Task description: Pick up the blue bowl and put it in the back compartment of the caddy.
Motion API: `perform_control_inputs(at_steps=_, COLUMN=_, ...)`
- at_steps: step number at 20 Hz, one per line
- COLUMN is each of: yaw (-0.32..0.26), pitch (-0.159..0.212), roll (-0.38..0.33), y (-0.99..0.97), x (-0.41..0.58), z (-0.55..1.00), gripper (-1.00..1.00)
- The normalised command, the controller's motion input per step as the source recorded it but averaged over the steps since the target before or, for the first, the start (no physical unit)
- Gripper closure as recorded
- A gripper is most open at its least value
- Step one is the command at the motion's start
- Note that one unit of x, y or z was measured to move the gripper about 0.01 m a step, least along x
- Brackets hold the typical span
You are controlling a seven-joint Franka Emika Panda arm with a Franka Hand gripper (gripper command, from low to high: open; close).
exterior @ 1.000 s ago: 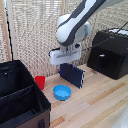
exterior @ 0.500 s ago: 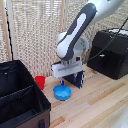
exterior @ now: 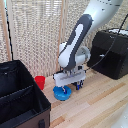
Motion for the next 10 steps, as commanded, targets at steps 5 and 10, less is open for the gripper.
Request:
perform_control_inputs(at_steps=5, yaw=-0.051, pitch=-0.014, roll=-0.038, y=0.20, x=-0.126, z=-0.21, gripper=1.00)
perform_control_inputs(at_steps=10, yaw=-0.028, pitch=-0.020, roll=-0.049, y=0.25, x=-0.115, z=-0.24, gripper=1.00)
